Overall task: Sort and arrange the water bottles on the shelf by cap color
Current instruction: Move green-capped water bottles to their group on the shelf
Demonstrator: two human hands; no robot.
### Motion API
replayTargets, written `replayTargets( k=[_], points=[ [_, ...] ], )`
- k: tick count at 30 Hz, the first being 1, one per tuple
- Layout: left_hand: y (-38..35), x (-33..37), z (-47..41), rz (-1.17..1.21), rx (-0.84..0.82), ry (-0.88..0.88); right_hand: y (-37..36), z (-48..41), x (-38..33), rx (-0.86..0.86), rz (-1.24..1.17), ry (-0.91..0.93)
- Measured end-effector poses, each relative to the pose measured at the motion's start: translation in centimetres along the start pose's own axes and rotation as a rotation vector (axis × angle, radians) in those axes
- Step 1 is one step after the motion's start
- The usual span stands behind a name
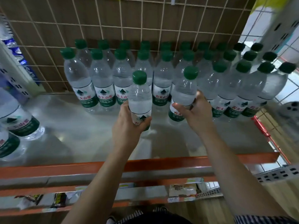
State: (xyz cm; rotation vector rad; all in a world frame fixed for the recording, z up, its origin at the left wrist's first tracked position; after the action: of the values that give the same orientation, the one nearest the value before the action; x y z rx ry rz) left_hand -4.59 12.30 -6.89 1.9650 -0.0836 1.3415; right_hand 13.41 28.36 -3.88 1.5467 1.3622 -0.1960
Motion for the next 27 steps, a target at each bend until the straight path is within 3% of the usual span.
replayTargets(
  k=[5,12,27],
  points=[
    [-2.0,1.1,0.5,-0.002,0.013,0.033,0.8,-0.8,0.0,0.011,0.076,0.029],
    [-2.2,1.2,0.7,-0.029,0.035,0.041,1.6,-1.6,-0.1,0.063,0.421,0.037],
    [-2.7,1.2,-0.4,0.009,-0.02,0.029,1.9,-0.5,-2.0,0.186,0.386,0.145]
  ],
)
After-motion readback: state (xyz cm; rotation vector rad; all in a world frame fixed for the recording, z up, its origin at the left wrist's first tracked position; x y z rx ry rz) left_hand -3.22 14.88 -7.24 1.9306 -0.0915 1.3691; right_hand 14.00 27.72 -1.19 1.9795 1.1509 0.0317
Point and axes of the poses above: each hand's wrist, its own z-axis away from the middle knuckle, its own y-axis out of the back of the hand, x = y × z, the point moved 7 cm from there along -z, towards the middle knuckle, and after that the axes turned 10 degrees about y, right-handed, at the moved point
